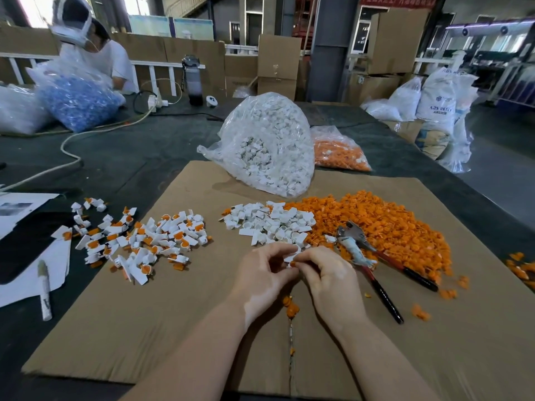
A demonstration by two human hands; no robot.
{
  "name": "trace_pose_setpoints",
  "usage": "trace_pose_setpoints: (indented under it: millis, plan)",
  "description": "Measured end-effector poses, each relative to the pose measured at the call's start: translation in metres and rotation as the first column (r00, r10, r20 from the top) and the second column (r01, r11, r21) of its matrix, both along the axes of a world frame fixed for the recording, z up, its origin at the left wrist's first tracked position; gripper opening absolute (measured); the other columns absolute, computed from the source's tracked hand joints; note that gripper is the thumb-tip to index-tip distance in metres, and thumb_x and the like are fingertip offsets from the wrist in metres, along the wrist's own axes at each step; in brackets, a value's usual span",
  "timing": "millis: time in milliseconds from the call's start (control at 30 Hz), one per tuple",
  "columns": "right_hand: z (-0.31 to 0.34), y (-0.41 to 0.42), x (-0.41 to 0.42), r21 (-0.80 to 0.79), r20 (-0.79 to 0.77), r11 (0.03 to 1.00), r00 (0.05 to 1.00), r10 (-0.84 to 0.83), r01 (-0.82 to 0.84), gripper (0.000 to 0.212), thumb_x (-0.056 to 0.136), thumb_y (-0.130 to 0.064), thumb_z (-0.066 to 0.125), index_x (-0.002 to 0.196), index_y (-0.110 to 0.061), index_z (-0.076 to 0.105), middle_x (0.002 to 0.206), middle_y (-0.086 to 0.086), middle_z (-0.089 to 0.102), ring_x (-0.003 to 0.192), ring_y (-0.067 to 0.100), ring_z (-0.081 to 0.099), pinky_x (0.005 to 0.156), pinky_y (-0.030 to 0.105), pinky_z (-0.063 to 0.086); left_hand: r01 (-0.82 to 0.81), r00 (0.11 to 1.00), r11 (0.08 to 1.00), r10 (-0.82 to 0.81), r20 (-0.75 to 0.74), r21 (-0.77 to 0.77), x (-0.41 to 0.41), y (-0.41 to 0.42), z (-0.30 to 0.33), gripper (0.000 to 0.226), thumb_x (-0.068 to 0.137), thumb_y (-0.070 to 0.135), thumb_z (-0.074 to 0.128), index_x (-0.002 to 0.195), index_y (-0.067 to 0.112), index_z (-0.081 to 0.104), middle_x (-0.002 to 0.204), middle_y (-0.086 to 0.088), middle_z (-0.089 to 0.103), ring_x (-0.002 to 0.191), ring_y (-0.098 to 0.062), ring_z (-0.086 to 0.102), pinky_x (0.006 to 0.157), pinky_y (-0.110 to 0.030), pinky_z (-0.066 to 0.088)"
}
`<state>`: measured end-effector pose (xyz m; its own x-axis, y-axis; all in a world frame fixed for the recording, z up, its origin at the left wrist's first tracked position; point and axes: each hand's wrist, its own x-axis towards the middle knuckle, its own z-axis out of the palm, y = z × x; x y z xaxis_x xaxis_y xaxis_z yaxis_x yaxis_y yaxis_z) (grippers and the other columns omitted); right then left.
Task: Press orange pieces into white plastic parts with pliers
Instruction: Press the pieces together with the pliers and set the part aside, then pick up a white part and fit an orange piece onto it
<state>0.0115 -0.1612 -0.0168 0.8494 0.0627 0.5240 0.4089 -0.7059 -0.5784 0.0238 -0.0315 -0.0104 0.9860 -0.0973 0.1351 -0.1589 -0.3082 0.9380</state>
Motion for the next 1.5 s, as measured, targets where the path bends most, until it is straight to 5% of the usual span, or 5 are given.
trace_pose_setpoints:
  millis: [300,700,1067,1300,1500]
  plan:
    - [-0.007,-0.015,0.011,0.010,-0.085,0.840,0.837,-0.540,0.543,0.017,0.092,-0.011,0.054,0.102,-0.016,0.067,0.104,0.001,0.064,0.103,0.023,0.050,0.082,0.033,0.026,-0.261,0.964,0.965,0.260,0.060,0.003,0.003,0.001,-0.004,0.019,0.085,0.011,0.066,0.084,0.030,0.062,0.092,0.006,0.054,0.082,0.002,0.050,0.067,0.004,0.031]
    - [-0.013,-0.010,0.019,-0.442,-0.057,0.727,0.792,-0.607,0.525,0.045,0.093,-0.009,0.045,0.132,-0.031,0.048,0.129,-0.005,0.048,0.113,0.021,0.037,0.083,0.036,0.022,-0.522,0.849,0.762,0.509,0.144,0.383,0.025,0.050,-0.007,0.026,0.093,0.005,0.051,0.113,0.010,0.066,0.119,-0.006,0.052,0.119,-0.023,0.040,0.097,-0.023,0.031]
    - [-0.007,-0.009,0.019,-0.499,-0.089,0.708,0.783,-0.616,0.500,0.029,0.092,-0.009,0.048,0.113,-0.029,0.055,0.110,-0.008,0.056,0.100,0.016,0.039,0.065,0.030,0.003,-0.523,0.852,0.691,0.408,0.328,0.499,0.019,0.041,-0.005,0.034,0.088,0.006,0.054,0.117,0.023,0.063,0.123,0.001,0.046,0.118,-0.020,0.030,0.102,-0.033,0.026]
    - [-0.005,-0.009,0.015,-0.487,-0.068,0.715,0.794,-0.604,0.502,0.017,0.093,-0.014,0.051,0.098,-0.028,0.060,0.096,-0.008,0.057,0.093,0.016,0.043,0.068,0.030,0.005,-0.296,0.953,0.789,0.201,0.228,0.539,0.022,0.005,-0.011,0.033,0.093,0.033,0.053,0.126,0.029,0.056,0.114,0.007,0.045,0.115,-0.014,0.031,0.095,-0.027,0.023]
    - [-0.007,-0.008,0.015,-0.219,0.018,0.864,0.887,-0.461,0.453,0.007,0.086,-0.006,0.064,0.082,-0.005,0.069,0.086,0.010,0.065,0.082,0.031,0.056,0.072,0.040,0.042,-0.303,0.950,0.800,0.211,0.230,0.518,0.023,0.005,-0.016,0.025,0.088,0.033,0.061,0.113,0.031,0.060,0.112,0.006,0.046,0.110,-0.015,0.033,0.094,-0.028,0.027]
